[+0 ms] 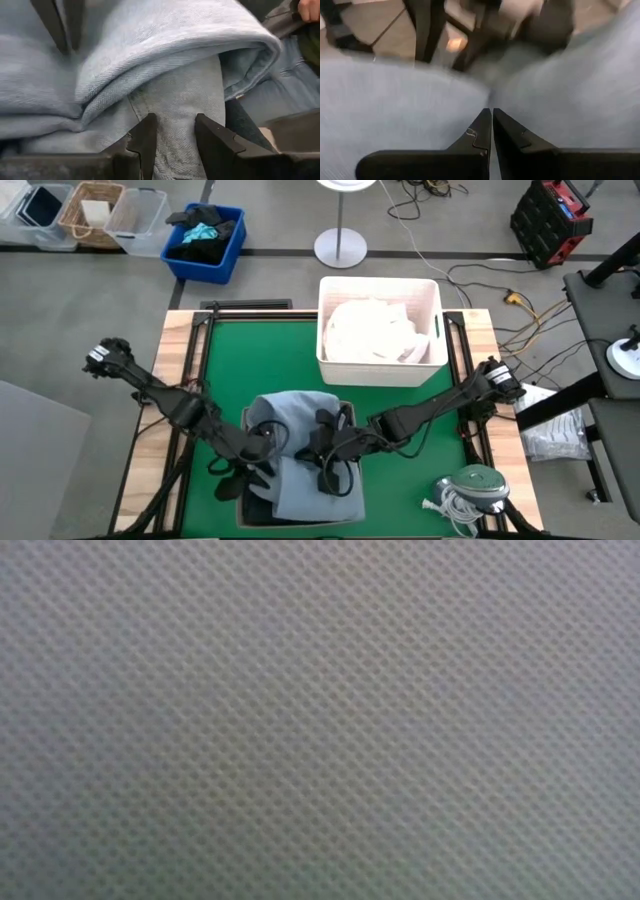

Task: Sort clothes
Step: Put the light blue pants into the gray laundry organizer, then return to Home Position

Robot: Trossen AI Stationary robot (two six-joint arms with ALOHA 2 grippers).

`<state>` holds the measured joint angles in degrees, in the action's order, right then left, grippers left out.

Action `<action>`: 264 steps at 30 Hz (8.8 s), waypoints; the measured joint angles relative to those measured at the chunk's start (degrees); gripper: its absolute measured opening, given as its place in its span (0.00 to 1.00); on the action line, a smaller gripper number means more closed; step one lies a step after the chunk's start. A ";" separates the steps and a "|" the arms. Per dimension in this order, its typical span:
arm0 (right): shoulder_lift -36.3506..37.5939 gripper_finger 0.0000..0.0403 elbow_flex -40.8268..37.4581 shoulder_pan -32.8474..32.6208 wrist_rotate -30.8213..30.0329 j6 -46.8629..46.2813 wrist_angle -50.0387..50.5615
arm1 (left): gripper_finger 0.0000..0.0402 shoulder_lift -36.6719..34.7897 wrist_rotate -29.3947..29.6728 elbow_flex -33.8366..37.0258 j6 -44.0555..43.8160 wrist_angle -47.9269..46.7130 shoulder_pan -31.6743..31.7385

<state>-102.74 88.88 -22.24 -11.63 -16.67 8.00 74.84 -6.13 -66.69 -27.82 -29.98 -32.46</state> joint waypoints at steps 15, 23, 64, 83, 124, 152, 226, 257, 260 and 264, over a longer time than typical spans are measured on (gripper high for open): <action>-3.62 0.02 6.35 5.08 -5.37 4.03 5.36 | 0.28 2.49 -0.35 2.44 -1.76 6.84 -3.02; -11.45 0.02 6.56 5.14 -2.37 1.68 7.50 | 0.28 -0.86 2.43 -2.26 -3.76 -2.45 -3.17; 4.88 0.02 6.07 4.48 -8.64 -2.01 12.64 | 0.28 -0.62 9.00 1.72 -2.22 -2.12 -3.18; -17.12 0.02 7.49 -3.67 1.72 -7.64 -8.57 | 0.28 -0.82 25.17 -26.79 4.80 -25.53 -3.30; 3.96 0.03 11.02 0.16 8.41 12.64 -2.41 | 0.28 -1.11 34.25 -29.25 15.03 -21.20 -4.62; 22.25 0.03 11.03 12.39 28.40 25.21 5.71 | 0.28 -0.84 16.09 -29.19 31.18 7.60 19.08; 81.63 0.03 -76.70 30.53 34.57 12.91 -40.00 | 0.28 -66.45 -0.61 49.82 23.98 38.08 34.83; 86.40 0.03 -87.93 30.51 35.58 25.59 -33.54 | 0.28 -73.33 1.12 65.84 14.03 35.09 34.83; 86.38 0.03 -87.95 30.49 34.13 24.77 -34.50 | 0.28 -72.99 1.12 65.83 14.00 35.08 34.83; 86.90 0.03 -88.31 30.49 33.44 22.23 -38.45 | 0.28 -72.55 1.12 65.82 13.99 35.04 34.83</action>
<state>-15.84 0.57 8.25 21.81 5.56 -30.44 2.28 -5.02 -0.86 -13.84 5.06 2.37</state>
